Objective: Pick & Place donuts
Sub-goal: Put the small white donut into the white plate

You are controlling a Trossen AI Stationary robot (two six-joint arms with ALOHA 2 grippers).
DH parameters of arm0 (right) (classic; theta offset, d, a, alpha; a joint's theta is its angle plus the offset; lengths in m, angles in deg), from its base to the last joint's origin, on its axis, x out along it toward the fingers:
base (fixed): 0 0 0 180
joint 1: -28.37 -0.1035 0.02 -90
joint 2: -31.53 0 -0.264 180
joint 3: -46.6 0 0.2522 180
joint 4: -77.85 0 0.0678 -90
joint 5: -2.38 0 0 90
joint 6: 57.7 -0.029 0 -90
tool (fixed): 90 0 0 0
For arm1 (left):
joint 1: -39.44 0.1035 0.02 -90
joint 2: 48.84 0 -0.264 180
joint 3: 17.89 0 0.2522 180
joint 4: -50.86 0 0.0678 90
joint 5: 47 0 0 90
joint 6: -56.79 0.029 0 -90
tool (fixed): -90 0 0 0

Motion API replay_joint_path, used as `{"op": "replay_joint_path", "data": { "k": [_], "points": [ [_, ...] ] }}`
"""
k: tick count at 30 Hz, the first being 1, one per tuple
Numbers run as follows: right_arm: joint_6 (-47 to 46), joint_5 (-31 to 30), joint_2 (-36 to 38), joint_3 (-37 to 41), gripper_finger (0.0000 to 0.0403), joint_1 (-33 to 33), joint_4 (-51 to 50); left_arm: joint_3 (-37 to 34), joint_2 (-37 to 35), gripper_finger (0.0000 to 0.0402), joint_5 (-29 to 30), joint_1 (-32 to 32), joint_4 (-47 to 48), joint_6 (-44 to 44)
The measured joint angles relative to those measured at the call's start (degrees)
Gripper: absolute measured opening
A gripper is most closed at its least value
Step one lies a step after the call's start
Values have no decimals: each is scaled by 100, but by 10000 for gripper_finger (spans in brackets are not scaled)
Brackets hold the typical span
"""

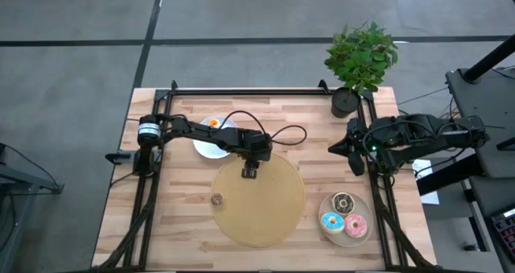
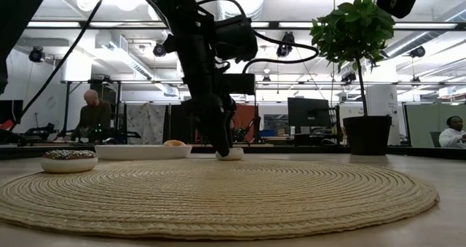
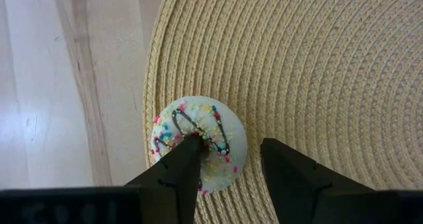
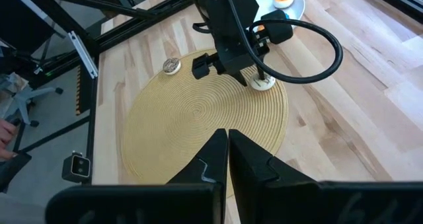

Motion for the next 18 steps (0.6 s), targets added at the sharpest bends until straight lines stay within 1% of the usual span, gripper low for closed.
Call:
{"op": "replay_joint_path", "data": {
  "k": [5, 13, 18],
  "points": [
    [0, 1, 0, 0, 9, -1, 0, 0, 0, 129, 17, 0, 15, -39],
    [2, 2, 0, -2, 9, -2, 0, 0, 0, 82, 32, 4, 19, -54],
    [2, 2, 0, -2, 9, -2, 0, 0, 0, 77, 32, 4, 22, -55]
  ]
}}
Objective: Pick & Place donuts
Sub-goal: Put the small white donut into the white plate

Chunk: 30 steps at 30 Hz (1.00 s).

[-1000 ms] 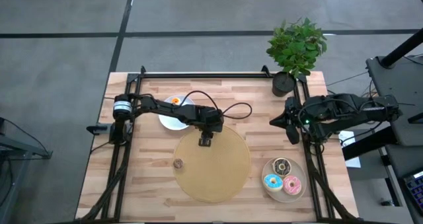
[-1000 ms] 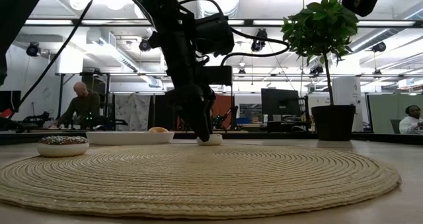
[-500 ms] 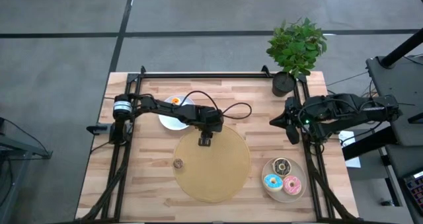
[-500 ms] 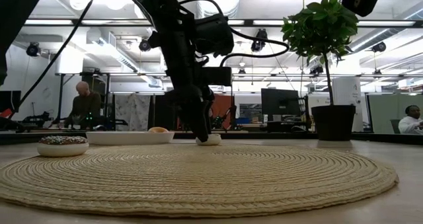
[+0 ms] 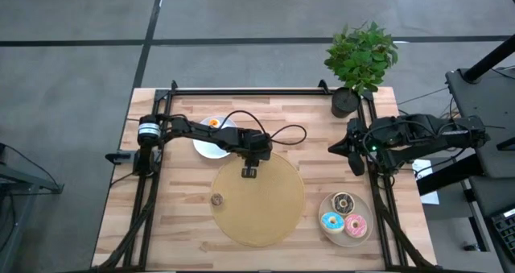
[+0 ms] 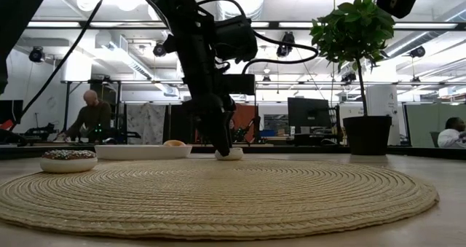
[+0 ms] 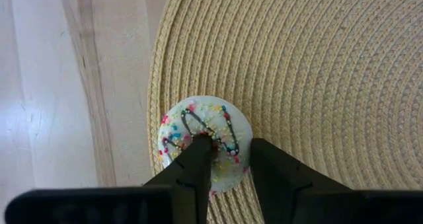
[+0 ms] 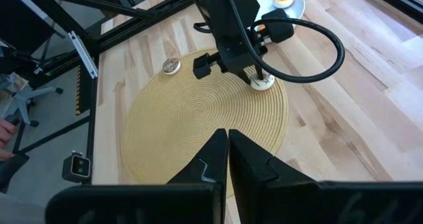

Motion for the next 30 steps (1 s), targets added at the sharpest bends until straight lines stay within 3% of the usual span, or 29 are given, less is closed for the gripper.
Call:
{"op": "replay_joint_path", "data": {
  "k": [12, 30],
  "points": [
    [20, 0, 0, -2, 9, 0, 0, 408, 0, 78, -15, 5, 264, 2],
    [54, 0, 0, -2, 9, 1, 3, 999, -26, 78, 135, 95, 1412, -20]
  ]
}}
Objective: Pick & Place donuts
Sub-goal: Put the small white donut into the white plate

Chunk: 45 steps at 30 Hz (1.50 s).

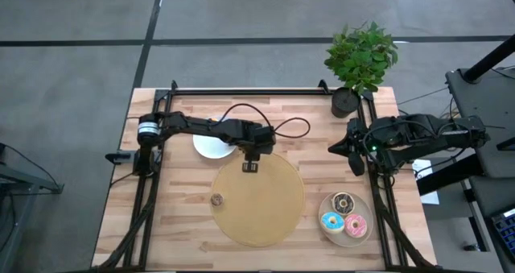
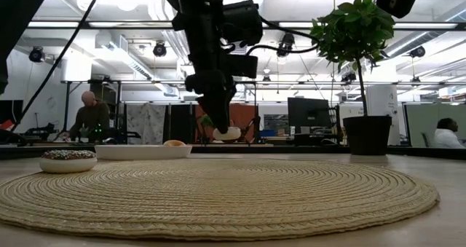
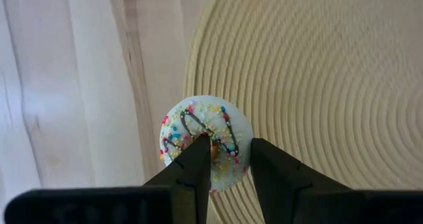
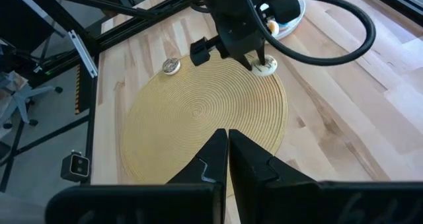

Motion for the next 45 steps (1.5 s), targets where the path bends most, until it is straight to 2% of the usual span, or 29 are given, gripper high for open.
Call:
{"op": "replay_joint_path", "data": {
  "k": [19, 30, 40, 45],
  "points": [
    [-10, -149, -1, -2, 9, 3, 83, -159, -1017, 78, -10, 129, 1319, -279],
    [-10, -155, -7, 4, 9, -1, 97, -1169, -1853, 78, -7, 414, 1429, -888],
    [95, -155, -7, 7, 9, -1, 95, -2464, -2696, 78, 6, 646, 1345, -1490],
    [178, -155, -7, 8, 9, -1, 95, -3082, -2941, 78, 166, 868, 672, -1560]
  ]
}}
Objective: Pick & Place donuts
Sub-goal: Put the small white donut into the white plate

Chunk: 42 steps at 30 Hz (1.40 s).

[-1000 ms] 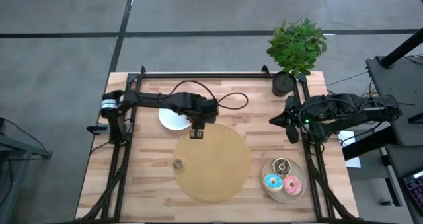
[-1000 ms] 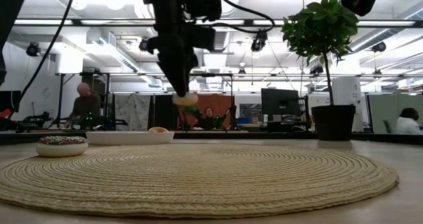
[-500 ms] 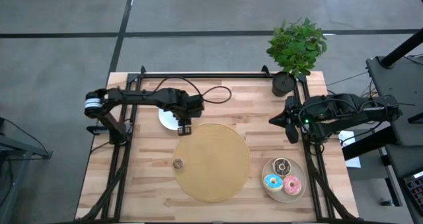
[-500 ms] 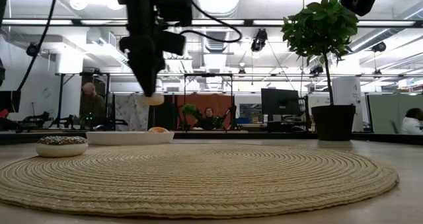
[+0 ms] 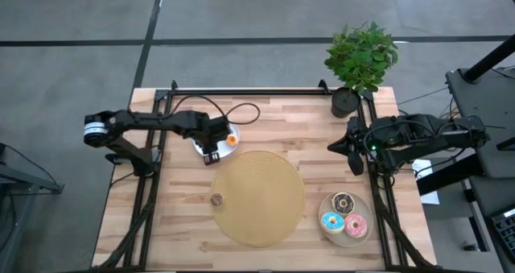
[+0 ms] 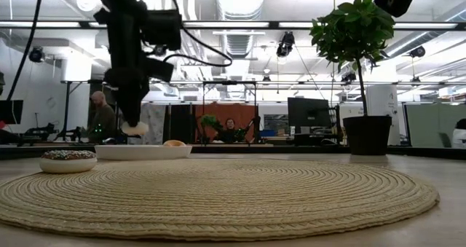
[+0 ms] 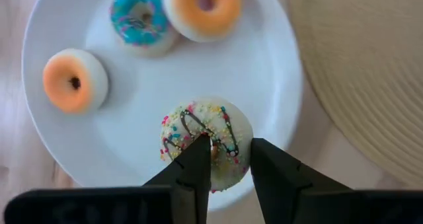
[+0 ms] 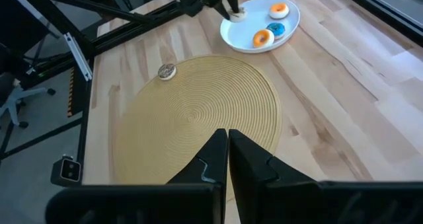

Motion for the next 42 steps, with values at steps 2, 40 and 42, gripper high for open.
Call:
{"op": "replay_joint_path", "data": {
  "k": [2, 40, 42],
  "points": [
    [4, 0, 0, 1, 9, 0, 0, -150, -19, 78, 9, 110, -281, -28],
    [-144, -149, 4, 1, 9, 2, -2, -574, 752, 169, -418, 1228, -1138, 394],
    [-243, -149, 4, 1, 9, 2, -2, -536, 847, 182, -422, 1228, -1129, 394]
  ]
}}
